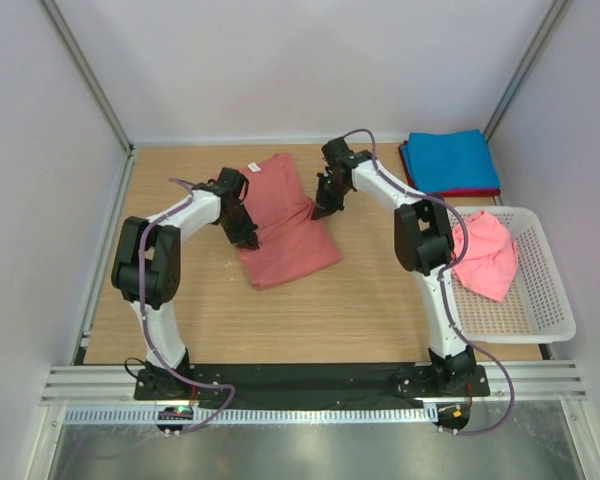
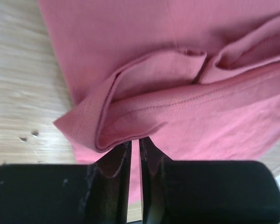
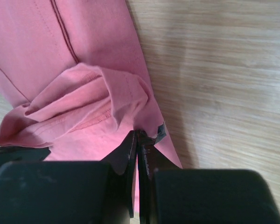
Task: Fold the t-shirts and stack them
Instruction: Fold the tshirt
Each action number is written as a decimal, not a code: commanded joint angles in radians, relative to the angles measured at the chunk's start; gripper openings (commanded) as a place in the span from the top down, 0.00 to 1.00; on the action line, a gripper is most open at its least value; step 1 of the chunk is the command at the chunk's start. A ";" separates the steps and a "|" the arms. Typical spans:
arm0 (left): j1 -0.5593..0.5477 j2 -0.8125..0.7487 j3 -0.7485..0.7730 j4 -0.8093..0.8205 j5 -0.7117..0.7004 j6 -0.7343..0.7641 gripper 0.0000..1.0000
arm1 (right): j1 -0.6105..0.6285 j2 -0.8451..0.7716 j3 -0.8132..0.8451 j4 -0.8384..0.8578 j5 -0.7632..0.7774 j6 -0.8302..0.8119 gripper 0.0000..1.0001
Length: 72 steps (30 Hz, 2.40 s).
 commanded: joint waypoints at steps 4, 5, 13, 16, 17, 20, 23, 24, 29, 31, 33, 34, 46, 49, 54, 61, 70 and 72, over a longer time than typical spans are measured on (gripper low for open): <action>0.060 0.029 0.114 -0.061 -0.105 0.045 0.87 | 0.003 0.003 0.083 0.010 0.002 0.018 0.92; 0.086 0.032 0.138 -0.070 -0.114 0.045 0.87 | 0.003 0.004 0.080 0.012 0.002 0.018 0.92; 0.172 0.013 0.220 -0.133 -0.130 0.077 0.84 | 0.003 0.018 0.043 0.069 -0.010 0.047 0.91; 0.160 -0.020 0.180 -0.117 -0.080 0.065 0.83 | 0.005 0.029 0.064 0.087 -0.013 0.053 0.89; 0.152 -0.055 0.160 -0.107 -0.038 0.066 0.82 | 0.003 0.039 0.078 0.064 -0.012 0.050 0.87; 0.111 -0.132 0.077 -0.088 0.022 0.093 0.78 | -0.004 0.052 0.155 -0.044 0.002 0.009 0.83; 0.080 -0.216 -0.032 -0.044 0.123 0.095 0.75 | -0.030 0.011 0.147 -0.112 -0.029 -0.039 0.75; 0.072 -0.233 -0.058 -0.029 0.136 0.094 0.74 | -0.037 -0.037 0.120 -0.109 -0.042 -0.049 0.72; 0.046 -0.316 -0.211 -0.015 0.164 0.077 0.70 | -0.058 -0.195 -0.141 -0.056 -0.096 -0.144 0.58; 0.046 -0.343 -0.236 -0.015 0.154 0.075 0.65 | -0.057 -0.236 -0.218 -0.062 -0.119 -0.187 0.56; 0.048 -0.346 -0.263 -0.013 0.162 0.074 0.62 | -0.058 -0.261 -0.273 -0.049 -0.122 -0.212 0.52; 0.048 -0.330 -0.268 -0.013 0.183 0.077 0.59 | -0.060 -0.267 -0.310 -0.049 -0.119 -0.226 0.52; 0.072 -0.246 -0.325 0.108 0.250 0.058 0.61 | -0.060 -0.302 -0.520 0.087 -0.175 -0.243 0.64; 0.092 -0.211 -0.313 0.105 0.227 0.077 0.85 | -0.058 -0.352 -0.618 0.122 -0.149 -0.207 0.77; 0.155 -0.168 -0.245 0.075 0.194 0.110 1.00 | -0.035 -0.451 -0.800 0.188 -0.096 -0.120 0.95; 0.157 -0.241 -0.162 -0.120 0.081 0.157 0.66 | -0.018 -0.577 -0.891 0.221 -0.046 0.007 0.89; 0.031 -0.353 -0.280 0.106 0.369 0.063 0.83 | -0.017 -0.568 -0.796 0.141 -0.030 0.010 0.74; 0.014 -0.326 -0.296 0.113 0.354 0.040 0.91 | -0.017 -0.559 -0.790 0.136 -0.030 0.006 0.76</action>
